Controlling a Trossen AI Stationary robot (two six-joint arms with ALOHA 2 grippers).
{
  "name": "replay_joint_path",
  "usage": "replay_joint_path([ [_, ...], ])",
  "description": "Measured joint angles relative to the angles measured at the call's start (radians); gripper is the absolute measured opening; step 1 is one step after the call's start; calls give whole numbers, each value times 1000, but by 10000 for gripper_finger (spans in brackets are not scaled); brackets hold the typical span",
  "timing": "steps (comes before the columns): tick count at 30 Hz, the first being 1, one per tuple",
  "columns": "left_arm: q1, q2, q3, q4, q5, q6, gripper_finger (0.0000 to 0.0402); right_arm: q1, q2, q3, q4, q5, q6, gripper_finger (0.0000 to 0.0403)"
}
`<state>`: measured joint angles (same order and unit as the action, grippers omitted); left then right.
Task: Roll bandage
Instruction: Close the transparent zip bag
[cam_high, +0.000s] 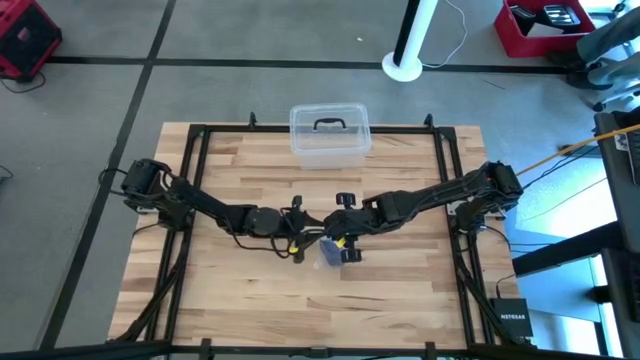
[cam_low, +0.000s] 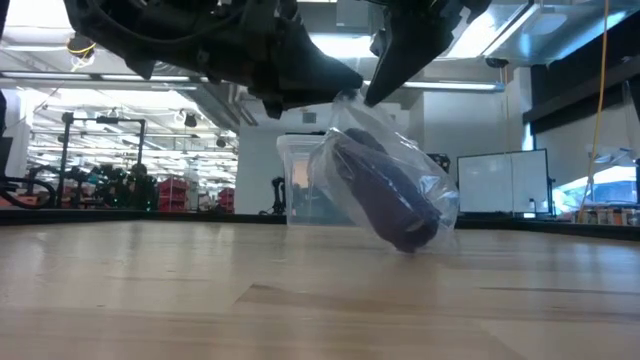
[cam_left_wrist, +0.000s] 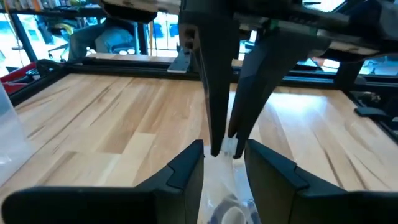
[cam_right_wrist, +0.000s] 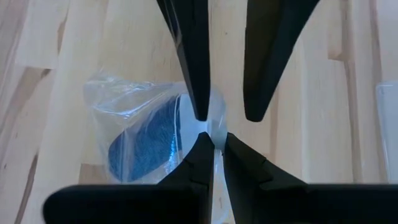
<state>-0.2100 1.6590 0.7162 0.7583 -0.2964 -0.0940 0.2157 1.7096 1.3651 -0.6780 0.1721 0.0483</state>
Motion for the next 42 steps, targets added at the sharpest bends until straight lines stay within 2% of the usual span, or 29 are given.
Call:
replay_joint_path([
  [6, 3, 0, 0, -5, -2, 38, 95, 0, 0, 0, 2, 1, 0, 32],
  [12, 3, 0, 0, -1, -1, 72, 19, 0, -1, 0, 1, 2, -1, 32],
  [14, 3, 0, 0, 9, -2, 76, 7, 0, -1, 0, 1, 1, -1, 32],
  [18, 2, 1, 3, 18, -65, 127, 3, -1, -2, 0, 1, 11, 1, 32],
  [29, -79, 80, 118, -17, -395, 396, 0, 0, 36, -31, 41, 43, 136, 31],
  [36, -90, 48, 121, -13, -402, 393, 0, 8, 40, -135, 39, 18, 163, 31],
  [42, -99, 45, 121, -38, -374, 383, 0, 21, 28, -135, 8, 37, 149, 31],
])
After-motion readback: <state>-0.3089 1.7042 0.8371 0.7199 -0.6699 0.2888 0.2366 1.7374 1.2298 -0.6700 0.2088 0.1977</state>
